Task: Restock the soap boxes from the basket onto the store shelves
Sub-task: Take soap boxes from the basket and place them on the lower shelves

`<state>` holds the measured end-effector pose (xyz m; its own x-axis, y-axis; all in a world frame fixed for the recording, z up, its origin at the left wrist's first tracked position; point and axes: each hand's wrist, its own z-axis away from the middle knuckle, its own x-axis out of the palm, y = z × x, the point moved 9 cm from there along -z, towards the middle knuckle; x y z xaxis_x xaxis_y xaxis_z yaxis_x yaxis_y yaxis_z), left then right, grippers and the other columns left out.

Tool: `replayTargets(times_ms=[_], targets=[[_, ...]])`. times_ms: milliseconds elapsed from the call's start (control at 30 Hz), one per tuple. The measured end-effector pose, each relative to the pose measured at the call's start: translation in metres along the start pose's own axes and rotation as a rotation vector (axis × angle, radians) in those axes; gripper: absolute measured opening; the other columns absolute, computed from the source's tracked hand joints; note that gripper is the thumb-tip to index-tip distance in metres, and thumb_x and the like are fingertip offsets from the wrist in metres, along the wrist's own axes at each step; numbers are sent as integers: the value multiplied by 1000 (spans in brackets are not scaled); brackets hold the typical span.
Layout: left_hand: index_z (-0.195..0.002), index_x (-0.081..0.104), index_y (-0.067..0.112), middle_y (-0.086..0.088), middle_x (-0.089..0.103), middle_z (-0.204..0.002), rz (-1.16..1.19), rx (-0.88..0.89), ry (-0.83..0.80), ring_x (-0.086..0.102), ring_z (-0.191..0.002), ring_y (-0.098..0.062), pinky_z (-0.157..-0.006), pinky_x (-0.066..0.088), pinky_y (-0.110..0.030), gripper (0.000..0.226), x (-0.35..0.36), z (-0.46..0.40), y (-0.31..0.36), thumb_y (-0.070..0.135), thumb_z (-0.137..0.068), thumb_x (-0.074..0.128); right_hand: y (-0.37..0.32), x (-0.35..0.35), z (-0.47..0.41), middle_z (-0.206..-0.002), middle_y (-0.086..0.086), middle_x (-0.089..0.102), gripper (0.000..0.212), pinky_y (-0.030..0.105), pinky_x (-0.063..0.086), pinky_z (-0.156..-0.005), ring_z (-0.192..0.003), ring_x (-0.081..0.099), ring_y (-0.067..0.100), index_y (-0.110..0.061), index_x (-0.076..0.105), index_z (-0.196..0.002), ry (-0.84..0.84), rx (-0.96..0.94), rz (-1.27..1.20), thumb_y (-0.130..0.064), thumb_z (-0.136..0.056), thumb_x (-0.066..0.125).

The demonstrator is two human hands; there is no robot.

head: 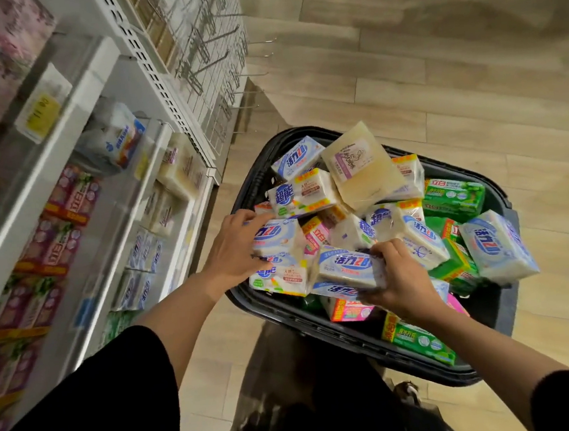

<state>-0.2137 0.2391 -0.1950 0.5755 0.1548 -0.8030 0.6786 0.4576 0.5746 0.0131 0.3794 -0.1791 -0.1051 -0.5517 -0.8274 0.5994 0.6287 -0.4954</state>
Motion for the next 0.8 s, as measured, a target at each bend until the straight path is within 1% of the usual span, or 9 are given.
replayTargets(times_ms=[100,200,267,333,400,500,600,700,800], targets=[[-133,55,19,-6,54,-118,60,-24,39,49,-109,-27,-82,46,-40,80,-17,16,-1,37,-60,79,-21,-10,-6,-106,1,47,75,32,43,-67,-89,55,23,-14,57,-120,4,-97,23,-37,-57,89],[-129,58,19,-3,54,-112,77,-116,179,52,-105,-25,-79,50,-40,78,-39,51,-4,33,-59,89,-52,-20,-11,-110,2,52,70,37,48,-64,-87,58,25,-13,58,-117,17,-195,81,-34,-58,89],[-127,55,27,0,52,-107,142,-185,308,56,-99,-24,-75,53,-40,77,-54,85,-13,43,-58,86,-62,-24,-13,-109,3,57,68,39,49,-63,-84,60,27,-13,59,-119,16,-206,69,-31,-60,88],[-122,51,37,6,49,-106,198,-288,453,57,-97,-21,-75,53,-36,72,-71,127,-29,57,-57,76,-70,-26,-14,-106,3,61,68,38,49,-60,-81,61,28,-12,60,-118,16,-231,88,-31,-60,89],[-122,55,36,11,46,-108,229,-455,548,58,-100,-17,-76,48,-29,73,-83,172,-54,56,-57,80,-86,-31,-17,-102,3,60,67,36,46,-55,-78,62,29,-13,61,-115,8,-276,120,-34,-58,88],[-119,60,34,13,50,-105,223,-627,638,60,-92,-14,-73,50,-32,74,-92,239,-85,60,-53,79,-131,-39,-23,-98,4,61,72,32,44,-51,-72,64,33,-18,60,-111,9,-417,223,-34,-48,90],[-118,62,31,10,53,-104,220,-720,682,60,-91,-15,-75,52,-35,79,-90,295,-106,70,-49,70,-186,-41,-26,-104,7,63,84,39,51,-55,-77,67,34,-26,52,-109,77,-547,244,-21,-37,96],[-117,63,27,8,53,-98,227,-805,732,60,-87,-17,-72,50,-33,81,-82,341,-113,73,-50,66,-255,-15,-18,-107,3,57,72,33,49,-60,-86,63,30,-20,52,-110,152,-763,166,-16,-48,88],[-117,64,23,5,56,-98,231,-873,779,61,-84,-21,-69,49,-33,82,-70,377,-124,72,-51,64,-309,47,-11,-103,-1,50,63,28,46,-73,-92,56,21,-17,55,-115,26,-901,80,-24,-55,72]])
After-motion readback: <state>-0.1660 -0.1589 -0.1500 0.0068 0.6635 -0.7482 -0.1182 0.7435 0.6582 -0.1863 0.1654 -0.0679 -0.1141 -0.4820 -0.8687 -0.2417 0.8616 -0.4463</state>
